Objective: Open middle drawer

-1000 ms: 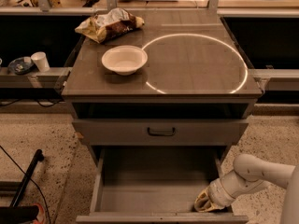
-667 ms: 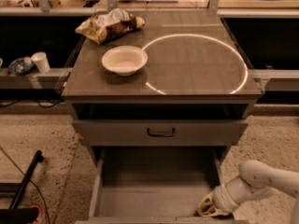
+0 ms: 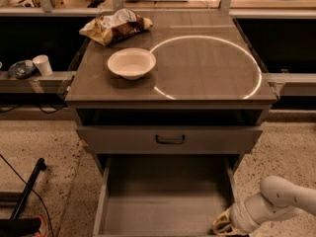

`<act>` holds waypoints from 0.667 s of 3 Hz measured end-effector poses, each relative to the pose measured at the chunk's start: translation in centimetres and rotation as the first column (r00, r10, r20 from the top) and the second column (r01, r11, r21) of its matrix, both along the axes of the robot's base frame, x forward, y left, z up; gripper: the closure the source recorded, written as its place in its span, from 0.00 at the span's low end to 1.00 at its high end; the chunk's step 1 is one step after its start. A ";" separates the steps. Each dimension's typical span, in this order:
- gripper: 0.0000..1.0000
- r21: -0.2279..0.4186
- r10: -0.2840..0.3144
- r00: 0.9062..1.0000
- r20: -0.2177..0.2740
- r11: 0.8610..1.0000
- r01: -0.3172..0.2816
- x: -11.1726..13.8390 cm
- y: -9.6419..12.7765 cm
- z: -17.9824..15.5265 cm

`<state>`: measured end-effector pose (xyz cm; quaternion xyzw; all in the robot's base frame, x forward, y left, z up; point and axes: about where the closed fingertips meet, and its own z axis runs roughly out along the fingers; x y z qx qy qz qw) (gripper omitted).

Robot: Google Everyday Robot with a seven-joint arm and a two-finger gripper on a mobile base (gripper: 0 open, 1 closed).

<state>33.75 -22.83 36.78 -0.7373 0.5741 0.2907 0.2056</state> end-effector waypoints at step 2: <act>1.00 0.039 -0.014 0.999 0.042 0.999 0.012 -0.6 -0.9 2.0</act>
Offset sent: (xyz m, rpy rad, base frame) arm -0.0207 -0.0310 0.0661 0.1149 -0.1356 -0.0452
